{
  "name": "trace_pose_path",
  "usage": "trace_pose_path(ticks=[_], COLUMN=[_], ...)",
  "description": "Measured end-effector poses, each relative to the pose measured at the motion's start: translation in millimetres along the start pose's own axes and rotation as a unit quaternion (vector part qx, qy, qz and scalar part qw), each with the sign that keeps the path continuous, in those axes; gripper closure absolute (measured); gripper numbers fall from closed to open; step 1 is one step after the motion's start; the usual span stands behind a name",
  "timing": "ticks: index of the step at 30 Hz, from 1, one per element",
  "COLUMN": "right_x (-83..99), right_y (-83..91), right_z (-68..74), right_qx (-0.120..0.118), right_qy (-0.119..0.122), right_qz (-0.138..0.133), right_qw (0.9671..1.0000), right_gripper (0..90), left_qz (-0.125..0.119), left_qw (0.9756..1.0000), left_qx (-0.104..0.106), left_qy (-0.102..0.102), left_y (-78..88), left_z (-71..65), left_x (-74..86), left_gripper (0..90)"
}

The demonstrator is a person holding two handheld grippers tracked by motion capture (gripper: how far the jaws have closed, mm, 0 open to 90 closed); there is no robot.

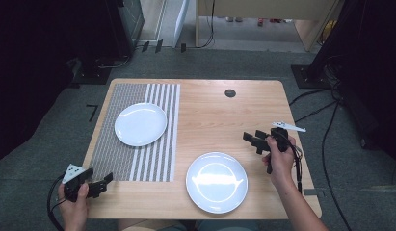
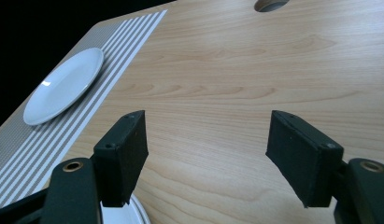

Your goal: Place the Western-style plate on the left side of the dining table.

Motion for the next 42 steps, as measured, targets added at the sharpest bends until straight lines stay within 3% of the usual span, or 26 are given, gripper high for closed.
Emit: trace_pose_path(ticks=[3,8,15,17,21,34,42], right_x=[2.9,10.7,19.5,23.1,31.1,56.3,70.7], right_y=[4.6,20.8,36.3,39.8,47.0,66.6,79.0], right_z=[-2.2,-11.5,-24.6,-27.8,-33.8,-48.9,-57.5], right_qx=[-0.002,0.007,0.011,0.016,0.024,0.056,0.071], right_qy=[0.0,-0.009,-0.018,-0.02,-0.02,-0.011,-0.018], right_qz=[-0.002,-0.011,-0.019,-0.017,-0.015,-0.007,0.0], right_qw=[1.0,0.9999,0.9996,0.9995,0.9994,0.9983,0.9973], right_gripper=[29.2,28.6,28.0,27.9,27.8,27.3,27.3], left_qz=[0.005,0.01,0.008,0.017,0.033,0.033,0.033], left_qw=[1.0,0.9999,1.0,0.9994,0.9955,0.9957,0.9958], left_qx=[0.002,-0.009,0.001,-0.021,-0.059,-0.056,-0.055], left_qy=[0.005,-0.009,0.0,-0.024,-0.067,-0.065,-0.066], left_y=[-0.6,-1.9,-0.9,-2.8,-6.8,-6.6,-6.5], left_z=[0.8,-2.1,0.7,-5.2,-15.5,-14.8,-14.5], left_x=[0.1,0.0,0.1,0.0,0.3,0.2,0.2], left_gripper=[13.9,13.8,13.8,13.8,13.8,13.7,13.7])
Point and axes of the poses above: each handheld gripper's, and its own axes: y roughly backward along the jaws, x roughly out of its underside, z roughly to its left, the point moved 1 cm from there along -y, roughly forward along the jaws, and after that the axes turned 2 degrees about -x, right-handed, at the moved point
